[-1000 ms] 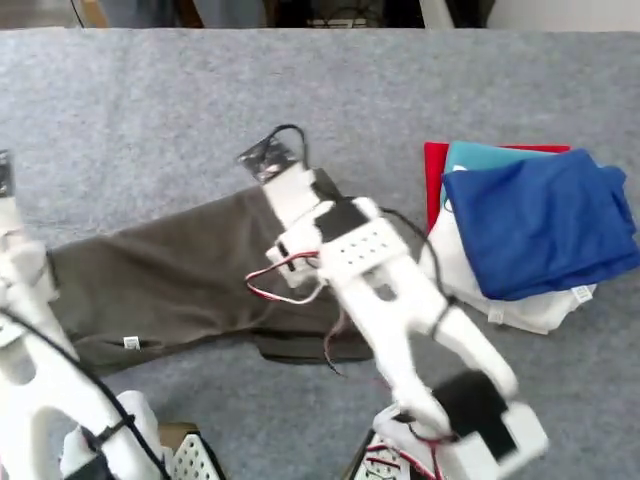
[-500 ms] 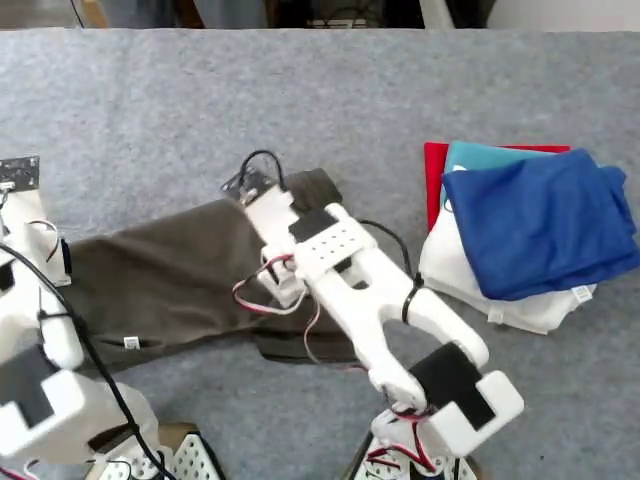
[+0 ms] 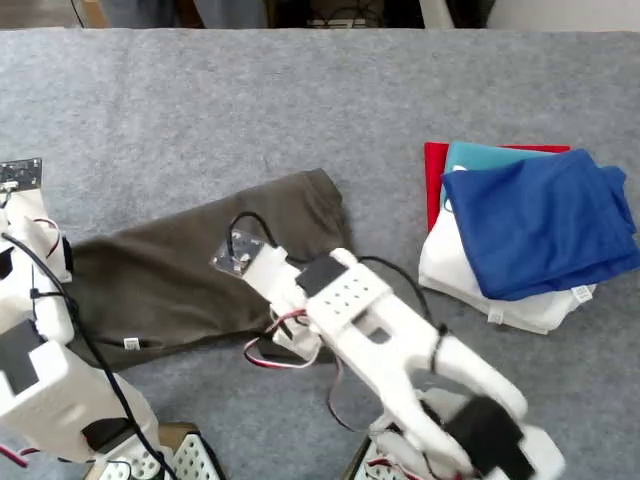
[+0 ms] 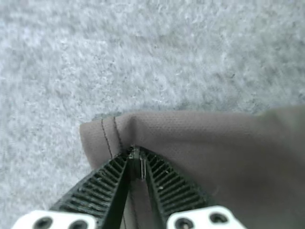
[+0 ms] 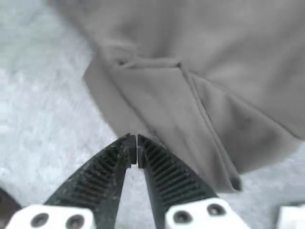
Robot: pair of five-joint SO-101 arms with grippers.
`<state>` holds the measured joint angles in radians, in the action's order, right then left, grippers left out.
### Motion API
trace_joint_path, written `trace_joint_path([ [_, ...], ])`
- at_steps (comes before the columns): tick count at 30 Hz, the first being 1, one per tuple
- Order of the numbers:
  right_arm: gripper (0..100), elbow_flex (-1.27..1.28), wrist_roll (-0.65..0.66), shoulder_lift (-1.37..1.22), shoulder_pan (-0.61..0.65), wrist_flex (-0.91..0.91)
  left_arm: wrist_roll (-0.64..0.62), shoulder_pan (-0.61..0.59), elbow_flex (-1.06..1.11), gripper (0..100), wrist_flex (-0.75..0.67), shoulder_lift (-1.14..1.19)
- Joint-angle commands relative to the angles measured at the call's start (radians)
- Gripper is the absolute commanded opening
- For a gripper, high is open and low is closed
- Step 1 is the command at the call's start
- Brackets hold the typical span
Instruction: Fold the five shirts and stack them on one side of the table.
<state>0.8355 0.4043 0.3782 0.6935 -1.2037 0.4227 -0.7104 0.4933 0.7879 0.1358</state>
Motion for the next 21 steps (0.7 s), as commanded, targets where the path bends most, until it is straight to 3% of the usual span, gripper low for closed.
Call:
trace_joint_path([
  [1, 1.3, -0.124, 0.043, 0.133, 0.006, -0.032, 0.008, -0.024, -0.048, 3, -0.008, 0.011],
  [6, 1.3, -0.232, -0.061, 0.019, -0.023, 0.144, 0.008, -0.024, -0.068, 3, -0.003, 0.034],
  [12, 1.3, -0.239, -0.072, -0.292, -0.018, 0.233, 0.012, -0.022, -0.068, 3, -0.009, 0.037],
  [15, 1.3, -0.228, -0.071, -0.317, -0.017, 0.207, 0.012, -0.022, -0.068, 3, -0.011, 0.038],
  [21, 1.3, -0.165, 0.0, -0.165, 0.063, -0.015, 0.012, -0.022, -0.068, 3, -0.011, 0.038],
])
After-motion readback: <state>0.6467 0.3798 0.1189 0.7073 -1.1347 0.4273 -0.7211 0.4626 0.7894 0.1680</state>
